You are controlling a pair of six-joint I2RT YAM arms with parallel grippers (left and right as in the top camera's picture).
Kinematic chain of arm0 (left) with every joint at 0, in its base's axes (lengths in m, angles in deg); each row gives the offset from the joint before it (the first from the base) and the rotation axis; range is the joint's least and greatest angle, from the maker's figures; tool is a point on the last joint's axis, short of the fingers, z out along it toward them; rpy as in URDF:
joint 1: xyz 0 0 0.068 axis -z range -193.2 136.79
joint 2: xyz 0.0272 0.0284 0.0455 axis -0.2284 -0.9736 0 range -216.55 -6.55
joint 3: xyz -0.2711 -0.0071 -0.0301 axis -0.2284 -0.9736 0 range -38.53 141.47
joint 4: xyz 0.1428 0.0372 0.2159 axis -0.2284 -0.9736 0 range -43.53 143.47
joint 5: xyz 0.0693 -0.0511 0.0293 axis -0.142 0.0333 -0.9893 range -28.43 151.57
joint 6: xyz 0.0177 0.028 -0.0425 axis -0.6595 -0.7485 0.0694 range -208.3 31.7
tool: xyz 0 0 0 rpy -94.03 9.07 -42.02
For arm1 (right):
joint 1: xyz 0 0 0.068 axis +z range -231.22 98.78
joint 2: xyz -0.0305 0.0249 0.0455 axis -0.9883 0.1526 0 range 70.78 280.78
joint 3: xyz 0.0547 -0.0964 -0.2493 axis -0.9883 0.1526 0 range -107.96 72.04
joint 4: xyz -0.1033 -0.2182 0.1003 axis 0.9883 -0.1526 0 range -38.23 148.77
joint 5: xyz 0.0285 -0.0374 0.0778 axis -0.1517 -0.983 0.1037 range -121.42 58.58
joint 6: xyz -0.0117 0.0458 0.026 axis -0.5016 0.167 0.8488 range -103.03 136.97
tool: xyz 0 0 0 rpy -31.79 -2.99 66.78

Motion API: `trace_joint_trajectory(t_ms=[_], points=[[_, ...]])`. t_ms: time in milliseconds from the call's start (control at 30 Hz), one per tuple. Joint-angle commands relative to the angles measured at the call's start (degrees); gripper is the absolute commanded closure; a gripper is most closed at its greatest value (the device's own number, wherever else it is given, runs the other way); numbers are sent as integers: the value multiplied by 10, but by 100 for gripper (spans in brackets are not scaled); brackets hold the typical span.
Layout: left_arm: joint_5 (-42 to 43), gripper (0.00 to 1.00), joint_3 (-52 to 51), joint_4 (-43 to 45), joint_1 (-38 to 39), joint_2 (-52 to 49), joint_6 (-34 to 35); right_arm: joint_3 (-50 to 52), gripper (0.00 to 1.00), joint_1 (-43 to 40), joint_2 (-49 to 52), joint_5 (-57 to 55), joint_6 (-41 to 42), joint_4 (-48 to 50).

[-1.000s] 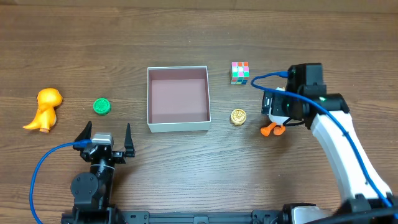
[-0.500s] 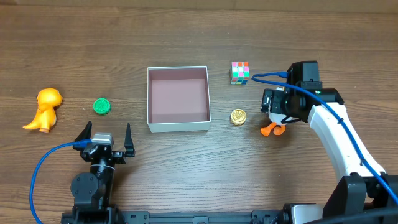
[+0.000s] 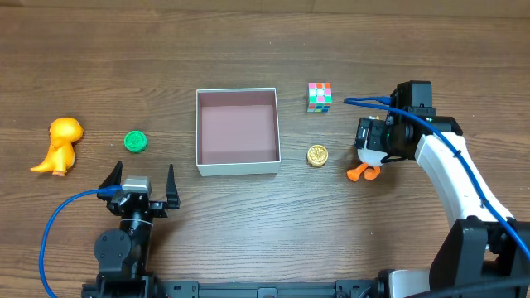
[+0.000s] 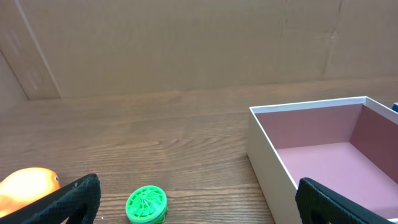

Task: Pack container
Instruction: 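Raise the right arm and move the right gripper forward over the duck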

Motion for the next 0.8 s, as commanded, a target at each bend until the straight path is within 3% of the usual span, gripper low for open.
trace_joint_trajectory(t_ms=[0,767], points=[[10,0,-2,0,-5,1,-9,-8,0,-1,3,0,-11,8],[10,0,-2,0,-5,1,-9,-7,0,-1,64,1,-10,4]])
